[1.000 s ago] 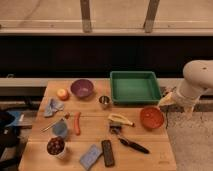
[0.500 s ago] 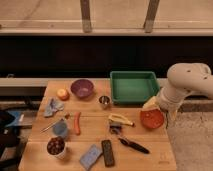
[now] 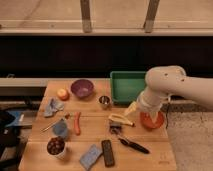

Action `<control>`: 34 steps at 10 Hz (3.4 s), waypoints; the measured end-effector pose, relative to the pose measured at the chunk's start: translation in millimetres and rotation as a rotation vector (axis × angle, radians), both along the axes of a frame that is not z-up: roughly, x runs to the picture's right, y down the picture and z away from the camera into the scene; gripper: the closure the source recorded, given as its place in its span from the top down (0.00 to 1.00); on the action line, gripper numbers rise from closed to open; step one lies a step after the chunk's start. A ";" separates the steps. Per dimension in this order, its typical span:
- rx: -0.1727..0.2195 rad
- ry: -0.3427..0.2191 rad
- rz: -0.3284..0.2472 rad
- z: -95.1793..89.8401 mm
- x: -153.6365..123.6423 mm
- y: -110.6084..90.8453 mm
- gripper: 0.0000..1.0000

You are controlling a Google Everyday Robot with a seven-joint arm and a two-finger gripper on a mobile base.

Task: Wipe purple bowl with eraser

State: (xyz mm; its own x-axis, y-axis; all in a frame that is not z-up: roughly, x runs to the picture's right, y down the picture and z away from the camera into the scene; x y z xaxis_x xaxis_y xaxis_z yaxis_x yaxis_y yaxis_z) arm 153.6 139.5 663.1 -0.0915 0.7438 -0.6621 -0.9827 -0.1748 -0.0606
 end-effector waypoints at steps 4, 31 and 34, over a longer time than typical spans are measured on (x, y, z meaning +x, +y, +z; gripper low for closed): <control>-0.035 -0.058 -0.099 8.2 -39.6 26.3 0.80; -0.354 -0.219 -0.208 73.9 -135.7 148.7 0.80; -0.360 -0.183 -0.187 67.2 -116.6 156.6 0.80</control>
State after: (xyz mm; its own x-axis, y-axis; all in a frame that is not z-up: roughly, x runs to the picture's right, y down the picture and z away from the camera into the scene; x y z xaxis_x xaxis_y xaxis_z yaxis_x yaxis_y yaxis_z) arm 37.0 296.1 730.3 0.1655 0.4556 -0.8747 -0.9781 -0.0374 -0.2045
